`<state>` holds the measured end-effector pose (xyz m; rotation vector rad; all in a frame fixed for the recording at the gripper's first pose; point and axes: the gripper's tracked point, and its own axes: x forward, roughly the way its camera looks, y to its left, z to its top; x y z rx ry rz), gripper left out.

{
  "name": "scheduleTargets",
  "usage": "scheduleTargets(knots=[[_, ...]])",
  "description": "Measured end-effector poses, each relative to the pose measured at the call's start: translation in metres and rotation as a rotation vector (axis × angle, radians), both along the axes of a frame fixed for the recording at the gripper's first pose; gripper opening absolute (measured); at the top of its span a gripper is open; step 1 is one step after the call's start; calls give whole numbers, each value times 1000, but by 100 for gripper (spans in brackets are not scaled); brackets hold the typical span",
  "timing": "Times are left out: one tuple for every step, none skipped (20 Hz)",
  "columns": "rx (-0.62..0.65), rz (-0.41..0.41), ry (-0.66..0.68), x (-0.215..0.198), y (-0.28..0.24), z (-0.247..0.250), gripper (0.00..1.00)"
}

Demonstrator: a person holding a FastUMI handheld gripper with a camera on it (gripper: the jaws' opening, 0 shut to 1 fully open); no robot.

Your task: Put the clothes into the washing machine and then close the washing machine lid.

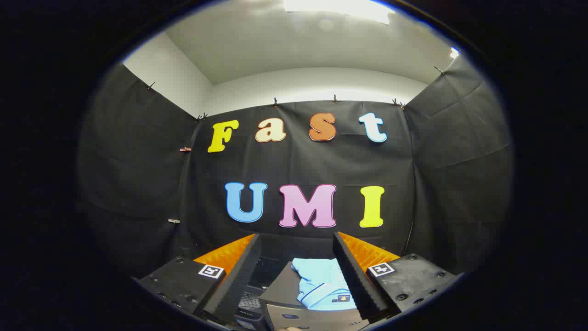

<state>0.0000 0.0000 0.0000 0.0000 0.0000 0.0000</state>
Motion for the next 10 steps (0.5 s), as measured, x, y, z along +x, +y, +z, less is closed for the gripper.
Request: scheduleTargets(knots=[[-2,-2,1,2,0,0,98],[-4,-4,2,2,0,0,98],[-7,-6,5,2,0,-1,98],[-8,-10,9,3,-1,-1,98],[-10,-13,13,5,-2,-2,98],[-11,-15,16,7,-1,-2,98],[-12,-17,17,7,-2,-2,98],[-12,-18,19,8,-3,-2,98],[-13,-19,19,10,-3,-2,98],[-13,-19,20,10,-2,-2,98]])
